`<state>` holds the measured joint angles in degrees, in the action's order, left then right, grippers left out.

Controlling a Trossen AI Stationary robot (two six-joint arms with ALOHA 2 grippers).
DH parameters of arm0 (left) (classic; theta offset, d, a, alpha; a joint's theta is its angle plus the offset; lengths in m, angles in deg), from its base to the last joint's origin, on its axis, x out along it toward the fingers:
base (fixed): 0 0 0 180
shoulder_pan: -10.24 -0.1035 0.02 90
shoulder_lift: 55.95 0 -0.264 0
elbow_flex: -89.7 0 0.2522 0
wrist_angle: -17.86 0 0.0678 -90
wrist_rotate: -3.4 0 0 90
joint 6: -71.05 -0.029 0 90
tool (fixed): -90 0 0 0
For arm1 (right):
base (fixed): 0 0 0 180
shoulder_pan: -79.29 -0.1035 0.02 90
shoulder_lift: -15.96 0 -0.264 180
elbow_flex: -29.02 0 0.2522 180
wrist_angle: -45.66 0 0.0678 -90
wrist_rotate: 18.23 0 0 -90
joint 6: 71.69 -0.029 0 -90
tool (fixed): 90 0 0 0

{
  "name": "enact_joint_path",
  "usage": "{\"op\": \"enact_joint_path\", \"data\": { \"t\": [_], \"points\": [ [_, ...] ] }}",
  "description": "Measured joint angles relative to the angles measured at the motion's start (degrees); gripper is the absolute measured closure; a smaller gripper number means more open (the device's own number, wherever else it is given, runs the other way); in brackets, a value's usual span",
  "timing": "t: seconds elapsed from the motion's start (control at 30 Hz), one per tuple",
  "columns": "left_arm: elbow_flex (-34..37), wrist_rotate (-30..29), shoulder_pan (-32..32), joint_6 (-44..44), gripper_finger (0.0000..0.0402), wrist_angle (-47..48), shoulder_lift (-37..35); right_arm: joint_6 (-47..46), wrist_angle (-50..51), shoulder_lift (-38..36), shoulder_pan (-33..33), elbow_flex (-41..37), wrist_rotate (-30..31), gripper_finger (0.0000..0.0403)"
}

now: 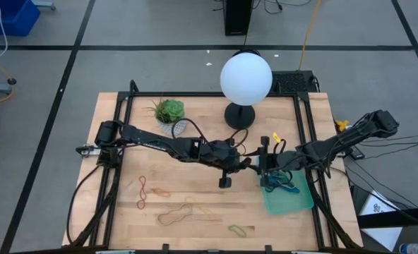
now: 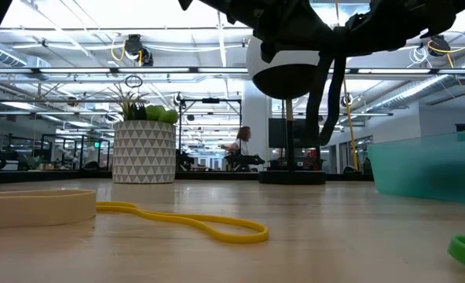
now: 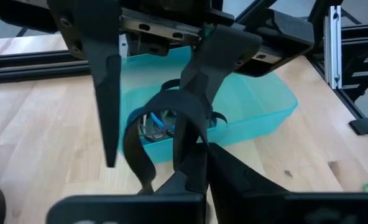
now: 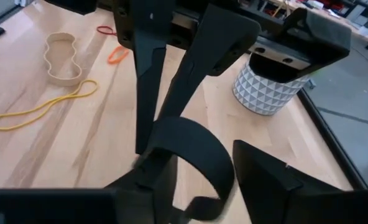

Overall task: Pick and place rubber bands into bin
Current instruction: Put the black rubber band into the bin

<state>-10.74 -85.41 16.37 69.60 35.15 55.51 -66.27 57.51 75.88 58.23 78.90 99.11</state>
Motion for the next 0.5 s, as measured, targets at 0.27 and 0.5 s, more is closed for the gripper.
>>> {"op": "enact_joint_path", "data": {
  "t": [0.27,0.5],
  "points": [
    [0.0,-2.9,0.0,0.1,0.0386,1.1,-0.1,-0.2,0.9,-0.2,0.0,0.0,-0.1,0.0334],
    [0.0,-4.4,-0.1,0.2,0.0381,1.9,-0.1,-0.3,2.3,-0.2,-0.1,0.0,-0.4,0.0399]
  ]
}}
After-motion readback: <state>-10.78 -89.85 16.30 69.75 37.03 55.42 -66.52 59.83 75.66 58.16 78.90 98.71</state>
